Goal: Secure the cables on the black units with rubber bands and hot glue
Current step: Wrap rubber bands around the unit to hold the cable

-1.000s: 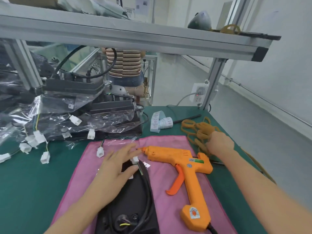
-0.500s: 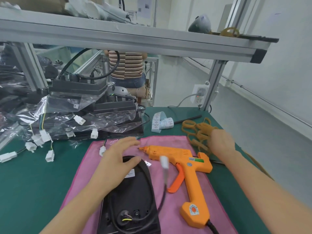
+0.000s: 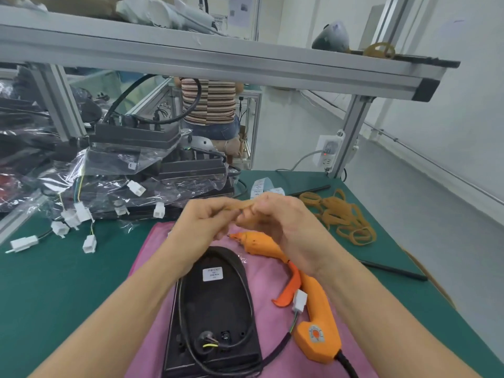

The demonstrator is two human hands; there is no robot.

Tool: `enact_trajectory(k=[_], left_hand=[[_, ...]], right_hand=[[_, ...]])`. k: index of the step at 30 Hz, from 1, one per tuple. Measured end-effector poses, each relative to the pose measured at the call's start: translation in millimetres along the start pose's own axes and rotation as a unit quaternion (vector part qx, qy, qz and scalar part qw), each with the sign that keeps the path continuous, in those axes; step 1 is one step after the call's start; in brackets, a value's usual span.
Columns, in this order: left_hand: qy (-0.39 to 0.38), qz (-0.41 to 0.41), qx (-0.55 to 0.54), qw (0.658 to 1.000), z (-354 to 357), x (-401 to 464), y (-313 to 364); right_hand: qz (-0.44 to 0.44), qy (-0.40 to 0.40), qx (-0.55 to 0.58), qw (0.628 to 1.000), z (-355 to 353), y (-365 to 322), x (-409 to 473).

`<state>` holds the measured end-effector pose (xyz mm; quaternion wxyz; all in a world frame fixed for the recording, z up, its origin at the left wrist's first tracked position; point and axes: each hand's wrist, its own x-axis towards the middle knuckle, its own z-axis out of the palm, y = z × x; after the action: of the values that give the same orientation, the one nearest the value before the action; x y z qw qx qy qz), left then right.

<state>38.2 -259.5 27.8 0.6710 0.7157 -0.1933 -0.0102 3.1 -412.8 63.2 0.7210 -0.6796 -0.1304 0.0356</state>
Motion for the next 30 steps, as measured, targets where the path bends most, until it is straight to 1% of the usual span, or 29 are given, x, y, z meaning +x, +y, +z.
enact_trajectory(k=[1,2,3,4,5,6,7,8,9,10,11,12,13,14,15,16,17,18,19,20,21,22,23,25,27,30], left_hand=[[-0.016,-0.001,-0.019,1.0,0.3,-2.9,-0.8],[-0.037,0.002,-0.035,0.999,2.9,-5.4,0.4],[-0.058,0.007,-0.049,0.997,5.9,-6.6,3.3],[-0.073,0.011,-0.059,0.995,8.2,-5.6,9.2],[-0.079,0.021,-0.059,0.995,6.9,-1.6,15.4],[-0.08,0.04,-0.046,0.995,2.8,3.1,23.0],[-0.076,0.076,-0.019,0.994,-3.1,6.8,32.0],[-0.072,0.125,0.04,0.989,-9.8,9.2,40.9],[-0.071,0.176,0.13,0.973,-15.3,10.2,47.1],[-0.078,0.224,0.229,0.944,-17.6,9.3,50.5],[-0.084,0.258,0.303,0.914,-17.2,6.5,50.5],[-0.086,0.272,0.335,0.898,-15.7,3.9,47.8],[-0.078,0.268,0.327,0.903,-13.8,1.5,44.5],[-0.059,0.244,0.298,0.921,-12.9,-0.1,41.3],[-0.029,0.202,0.261,0.944,-15.1,-1.4,38.1],[0.013,0.147,0.223,0.963,-21.9,-2.4,33.2],[0.06,0.075,0.202,0.975,-31.6,-4.9,27.1],[0.091,-0.005,0.22,0.971,-42.6,-9.0,18.4],[0.098,-0.102,0.258,0.956,-52.1,-15.8,8.6],[0.073,-0.205,0.292,0.931,-58.9,-24.7,-3.4],[0.027,-0.291,0.294,0.91,-60.8,-33.9,-14.0],[-0.008,-0.348,0.268,0.898,-59.1,-41.1,-21.2],[-0.025,-0.386,0.234,0.892,-56.3,-45.9,-26.4],[-0.033,-0.41,0.212,0.886,-52.6,-49.7,-30.7],[-0.032,-0.405,0.217,0.888,-51.2,-47.8,-27.5],[-0.029,-0.389,0.202,0.898,-48.4,-46.9,-25.7]], right_hand=[[0.008,-0.044,0.146,0.988,1.8,1.3,-1.0],[0.013,-0.081,0.262,0.962,2.2,1.8,-2.0],[0.018,-0.119,0.35,0.929,2.1,2.4,-2.2],[0.034,-0.158,0.421,0.893,1.7,3.7,-1.6],[0.065,-0.191,0.464,0.862,0.8,3.8,0.3],[0.108,-0.212,0.453,0.859,-1.3,1.5,2.3],[0.15,-0.214,0.377,0.889,-5.5,-0.5,4.5],[0.189,-0.22,0.259,0.921,-11.2,-3.0,7.4],[0.224,-0.237,0.138,0.935,-16.6,-7.3,9.8],[0.249,-0.257,0.027,0.933,-20.3,-12.4,13.0],[0.254,-0.269,-0.08,0.925,-22.3,-17.1,17.6],[0.238,-0.266,-0.18,0.916,-22.4,-21.0,22.9],[0.208,-0.249,-0.27,0.907,-21.6,-22.8,27.4],[0.177,-0.228,-0.349,0.891,-20.6,-22.3,30.7],[0.152,-0.206,-0.418,0.872,-20.1,-20.0,33.2],[0.139,-0.188,-0.467,0.853,-20.1,-16.0,34.2],[0.138,-0.18,-0.485,0.844,-20.5,-9.6,32.8],[0.145,-0.181,-0.477,0.848,-20.9,-1.6,30.3],[0.154,-0.188,-0.457,0.856,-21.4,5.9,27.6],[0.163,-0.191,-0.439,0.863,-21.1,13.1,26.5],[0.169,-0.19,-0.431,0.866,-20.0,18.3,25.6],[0.169,-0.189,-0.438,0.863,-17.9,20.8,25.9],[0.161,-0.19,-0.455,0.855,-15.0,21.2,26.0],[0.143,-0.192,-0.485,0.841,-9.9,23.4,25.0],[0.143,-0.197,-0.5,0.831,-6.6,29.9,23.8],[0.174,-0.224,-0.523,0.804,2.2,43.8,22.9]])
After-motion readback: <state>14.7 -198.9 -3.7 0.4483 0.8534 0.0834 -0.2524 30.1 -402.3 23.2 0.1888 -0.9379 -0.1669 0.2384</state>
